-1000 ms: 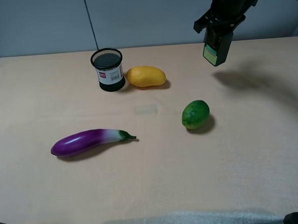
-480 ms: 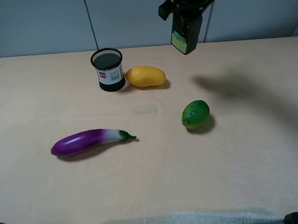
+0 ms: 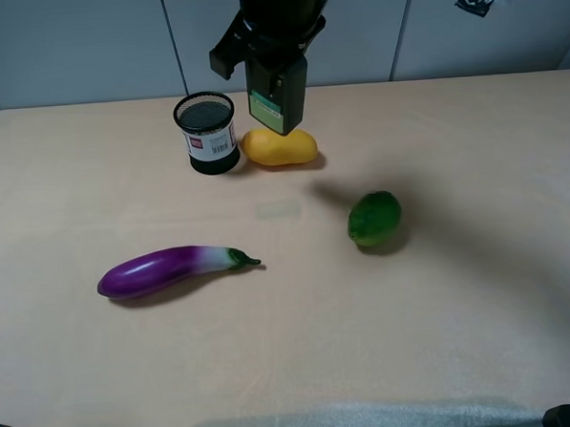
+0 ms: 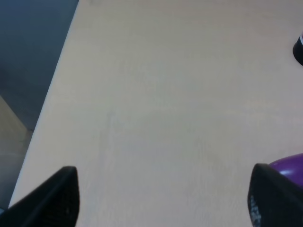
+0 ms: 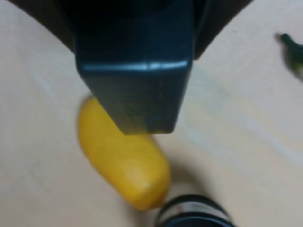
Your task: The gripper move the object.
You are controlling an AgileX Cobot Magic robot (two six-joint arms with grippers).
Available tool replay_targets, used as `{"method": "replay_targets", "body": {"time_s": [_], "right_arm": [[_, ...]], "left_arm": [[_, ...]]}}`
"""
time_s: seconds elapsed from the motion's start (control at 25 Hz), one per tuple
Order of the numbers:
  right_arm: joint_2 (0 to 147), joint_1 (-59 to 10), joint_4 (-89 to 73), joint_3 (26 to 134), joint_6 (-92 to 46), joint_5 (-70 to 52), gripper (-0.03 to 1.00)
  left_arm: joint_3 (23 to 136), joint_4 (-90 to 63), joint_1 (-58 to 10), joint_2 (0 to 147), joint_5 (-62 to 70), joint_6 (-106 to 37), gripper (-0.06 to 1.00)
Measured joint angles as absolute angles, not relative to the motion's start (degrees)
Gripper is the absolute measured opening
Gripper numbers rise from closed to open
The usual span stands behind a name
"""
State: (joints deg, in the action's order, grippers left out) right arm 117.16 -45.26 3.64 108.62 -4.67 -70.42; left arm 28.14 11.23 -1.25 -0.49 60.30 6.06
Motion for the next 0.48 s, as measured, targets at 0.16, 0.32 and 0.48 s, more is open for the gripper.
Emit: {"method": "replay_targets", "body": {"time_s": [0.16, 0.32, 0.48], "right_arm": [[117.21, -47.07, 3.4, 108.62, -4.6, -70.42, 0.3], [118.21, -47.75, 3.2, 108.69, -4.48, -70.02, 0.3], [120.22, -47.94, 2.79, 108.73, -4.48, -68.83, 0.3]], "left_arm": [[28.14, 11.23, -1.25, -0.49, 60.3, 6.06, 0.79], [28.14, 11.23, -1.25, -0.49, 60.3, 6.06, 0.79], [28.14, 11.23, -1.25, -0.49, 60.3, 6.06, 0.79]]}}
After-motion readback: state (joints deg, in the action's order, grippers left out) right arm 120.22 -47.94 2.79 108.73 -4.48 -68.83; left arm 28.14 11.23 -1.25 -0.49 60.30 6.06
